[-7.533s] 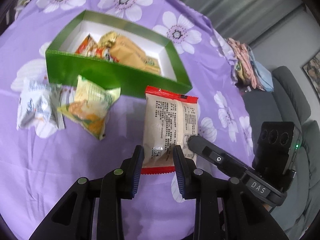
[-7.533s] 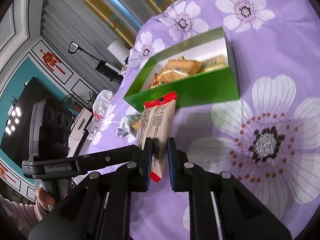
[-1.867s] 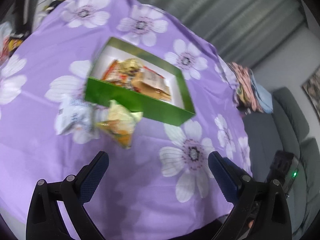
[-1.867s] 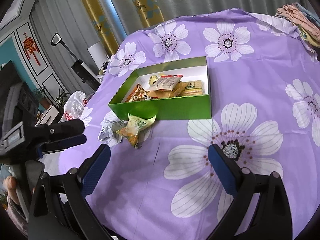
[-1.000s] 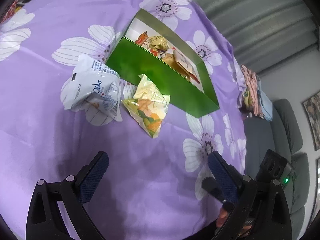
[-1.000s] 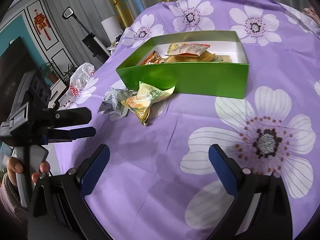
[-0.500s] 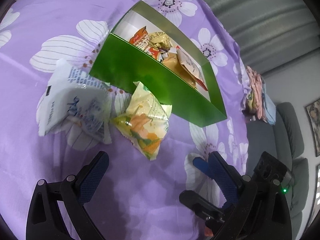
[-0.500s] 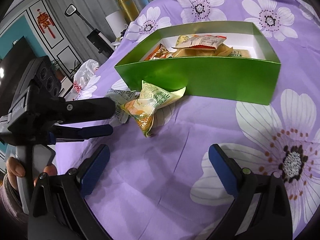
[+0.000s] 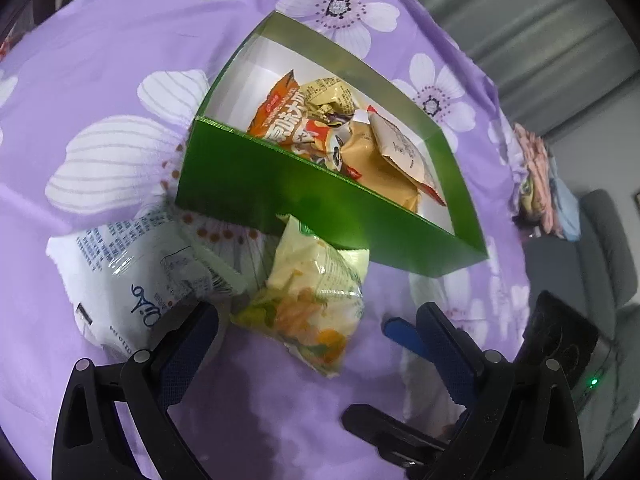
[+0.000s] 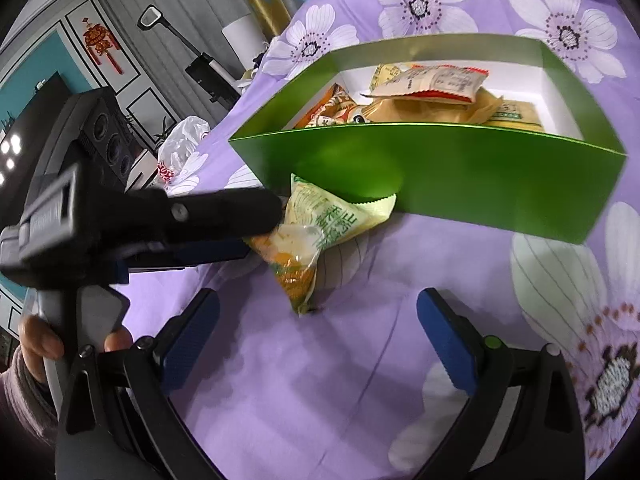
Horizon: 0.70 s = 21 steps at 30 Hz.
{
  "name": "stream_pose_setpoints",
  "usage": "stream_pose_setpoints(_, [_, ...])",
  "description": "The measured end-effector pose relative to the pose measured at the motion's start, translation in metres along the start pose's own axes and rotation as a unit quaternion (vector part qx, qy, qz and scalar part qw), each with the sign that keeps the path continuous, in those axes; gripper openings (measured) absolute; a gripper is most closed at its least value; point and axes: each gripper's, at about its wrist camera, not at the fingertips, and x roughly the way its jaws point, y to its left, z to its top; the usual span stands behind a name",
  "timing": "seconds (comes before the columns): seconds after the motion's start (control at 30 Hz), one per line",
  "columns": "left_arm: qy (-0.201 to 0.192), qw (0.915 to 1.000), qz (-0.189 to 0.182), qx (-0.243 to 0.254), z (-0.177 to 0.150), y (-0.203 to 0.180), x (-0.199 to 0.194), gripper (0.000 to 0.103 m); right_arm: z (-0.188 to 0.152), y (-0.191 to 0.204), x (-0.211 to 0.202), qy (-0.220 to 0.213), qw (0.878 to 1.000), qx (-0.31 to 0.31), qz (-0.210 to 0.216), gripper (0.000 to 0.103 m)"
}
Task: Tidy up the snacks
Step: 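Close the right tool on the yellow-green corn snack bag and lift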
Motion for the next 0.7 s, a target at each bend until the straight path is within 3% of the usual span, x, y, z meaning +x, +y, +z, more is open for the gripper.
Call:
stream_pose_setpoints(0.23, [0.002,0.9994,0.017,0.030,0.001,-0.011,0.005,0.089,0.010,0.007,0.015,0.009,1.000,-0.017,0.009,0.089])
stream_pose_setpoints(0.33, [0.001,0.9989,0.024,0.040,0.001,-0.014,0.006,0.075,0.012,0.007,0.019,0.011,1.000,-0.016,0.013,0.086])
stream_pose_setpoints(0.47, [0.004,0.9982,0.032,0.050,0.000,-0.014,0.007,0.072,0.015,0.008,0.021,0.012,1.000,-0.019,0.018,0.079])
stream_pose_setpoints(0.53, [0.006,0.9980,0.033,0.054,0.000,-0.016,0.009,0.069,0.015,0.008,0.023,0.014,0.999,-0.020,0.022,0.069])
stream_pose_setpoints(0.6, [0.010,0.9978,0.032,0.057,0.000,-0.015,0.010,0.055,0.015,0.008,0.026,0.019,0.999,-0.021,0.020,0.061])
stream_pose_setpoints(0.7, [0.019,0.9973,0.036,0.061,-0.003,-0.014,0.015,0.048,0.016,0.007,0.031,0.026,0.999,-0.022,0.024,0.042])
